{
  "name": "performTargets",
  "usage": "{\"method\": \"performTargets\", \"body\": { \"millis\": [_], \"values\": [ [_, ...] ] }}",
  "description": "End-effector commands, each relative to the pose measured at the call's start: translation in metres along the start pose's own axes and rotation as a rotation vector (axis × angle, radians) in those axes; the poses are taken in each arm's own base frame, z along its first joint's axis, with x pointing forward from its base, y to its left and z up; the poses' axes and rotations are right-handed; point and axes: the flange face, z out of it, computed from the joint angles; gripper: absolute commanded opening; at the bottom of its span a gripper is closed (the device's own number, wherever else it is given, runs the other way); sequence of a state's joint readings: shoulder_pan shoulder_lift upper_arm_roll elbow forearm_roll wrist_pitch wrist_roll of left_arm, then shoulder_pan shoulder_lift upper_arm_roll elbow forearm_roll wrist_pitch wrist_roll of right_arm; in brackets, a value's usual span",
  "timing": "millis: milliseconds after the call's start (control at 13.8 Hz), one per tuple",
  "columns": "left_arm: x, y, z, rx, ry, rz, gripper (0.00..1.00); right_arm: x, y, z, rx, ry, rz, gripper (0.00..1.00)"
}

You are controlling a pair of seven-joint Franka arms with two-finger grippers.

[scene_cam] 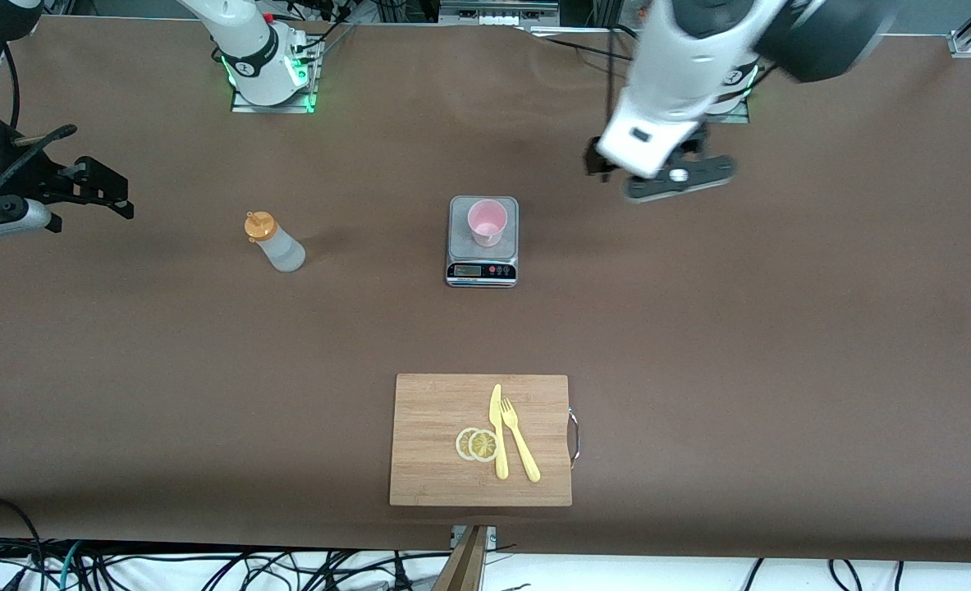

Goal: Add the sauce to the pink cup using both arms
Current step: 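Open the left gripper and withdraw it from the cup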

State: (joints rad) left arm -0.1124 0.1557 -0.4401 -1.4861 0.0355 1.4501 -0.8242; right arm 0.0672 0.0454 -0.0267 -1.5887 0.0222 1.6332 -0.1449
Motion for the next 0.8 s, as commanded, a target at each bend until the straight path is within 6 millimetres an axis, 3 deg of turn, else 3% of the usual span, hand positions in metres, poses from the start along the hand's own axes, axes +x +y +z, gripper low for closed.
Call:
{"method": "performTargets", "body": {
  "millis": [0,72,362,580,725],
  "values": [
    [0.032,-0.045,-0.023,-0.018,0.02,0.019,1.0,-0.001,0.001,-0.004,-0.025,-0.015,0.024,1.0],
    [0.041,-0.069,-0.031,-0.037,0.031,0.084,1.0,-0.002,0.003,-0.005,-0.044,-0.013,0.022,1.0],
    [0.083,-0.145,-0.031,-0.048,0.035,0.31,1.0,-0.005,0.016,-0.003,-0.06,-0.023,0.04,1.0],
    [0.09,-0.193,-0.012,-0.056,0.091,0.323,1.0,-0.005,0.016,-0.003,-0.06,-0.026,0.047,1.0],
    [0.083,-0.208,-0.013,-0.053,0.102,0.322,1.0,-0.008,0.016,0.0,-0.055,-0.051,0.054,1.0]
  ]
}}
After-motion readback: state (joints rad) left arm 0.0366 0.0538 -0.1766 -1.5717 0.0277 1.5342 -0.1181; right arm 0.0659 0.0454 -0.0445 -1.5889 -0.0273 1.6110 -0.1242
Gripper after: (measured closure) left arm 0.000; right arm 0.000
